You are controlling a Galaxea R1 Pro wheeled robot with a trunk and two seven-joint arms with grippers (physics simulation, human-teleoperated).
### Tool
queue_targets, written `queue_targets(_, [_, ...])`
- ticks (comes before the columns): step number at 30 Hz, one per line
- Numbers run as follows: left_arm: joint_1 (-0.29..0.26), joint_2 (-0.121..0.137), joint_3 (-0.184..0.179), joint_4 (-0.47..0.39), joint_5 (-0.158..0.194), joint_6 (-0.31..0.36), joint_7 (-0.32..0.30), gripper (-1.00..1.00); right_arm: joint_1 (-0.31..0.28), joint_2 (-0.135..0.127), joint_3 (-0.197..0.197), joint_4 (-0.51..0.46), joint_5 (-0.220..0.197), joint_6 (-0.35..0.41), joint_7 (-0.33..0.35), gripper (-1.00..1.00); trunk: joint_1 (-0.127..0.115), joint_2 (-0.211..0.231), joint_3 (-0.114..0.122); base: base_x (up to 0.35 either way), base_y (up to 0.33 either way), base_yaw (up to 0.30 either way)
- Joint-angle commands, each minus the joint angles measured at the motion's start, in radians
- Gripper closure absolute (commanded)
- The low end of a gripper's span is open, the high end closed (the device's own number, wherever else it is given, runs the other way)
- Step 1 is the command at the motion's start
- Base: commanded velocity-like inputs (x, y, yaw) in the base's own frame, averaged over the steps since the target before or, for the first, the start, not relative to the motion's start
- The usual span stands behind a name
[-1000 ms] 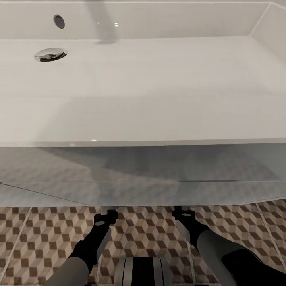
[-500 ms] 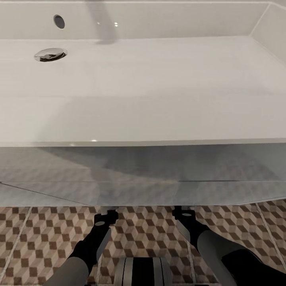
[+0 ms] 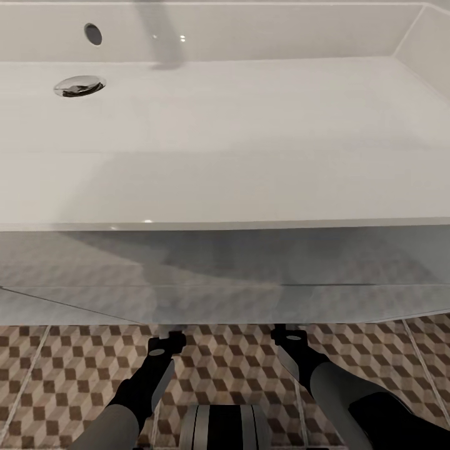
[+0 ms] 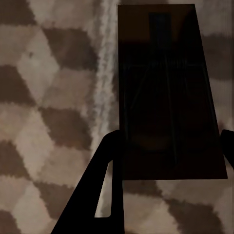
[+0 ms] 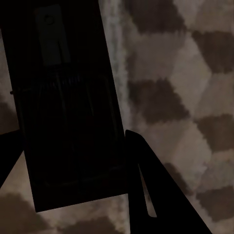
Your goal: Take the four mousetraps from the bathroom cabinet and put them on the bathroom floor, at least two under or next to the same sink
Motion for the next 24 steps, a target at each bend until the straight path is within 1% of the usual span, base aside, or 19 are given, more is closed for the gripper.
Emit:
queue_targets(1, [0.0,0.001,-0.004,-0.001,0.0,0.006,0.006,1.0,0.0,0.0,0.009,-0.001,-0.011,0.003,-0.005,1.0,0.0,0.0,-0.001,0.0,0.0,0.0])
queue_targets(9, [0.0,0.002,-0.009,-0.003,-0.009,0.008,0.005,1.0,0.0,-0.001,0.01,-0.001,-0.011,0.003,-0.006,1.0,0.0,0.0,-0.001,0.0,0.0,0.0])
queue_targets(17, [0.0,0.004,-0.007,-0.004,-0.011,0.009,0.004,1.0,0.0,-0.001,0.011,-0.001,-0.011,0.003,-0.006,1.0,0.0,0.0,-0.001,0.0,0.0,0.0])
queue_targets(19, [0.0,0.009,-0.005,-0.005,-0.01,0.011,0.004,1.0,0.0,-0.004,0.012,-0.001,-0.011,0.003,-0.006,1.0,0.0,0.0,-0.001,0.0,0.0,0.0])
queue_targets(24, [0.0,0.039,-0.001,-0.007,-0.002,0.015,0.001,1.0,0.0,-0.014,0.012,-0.001,-0.01,-0.017,-0.006,1.0,0.0,0.0,-0.001,0.0,0.0,0.0])
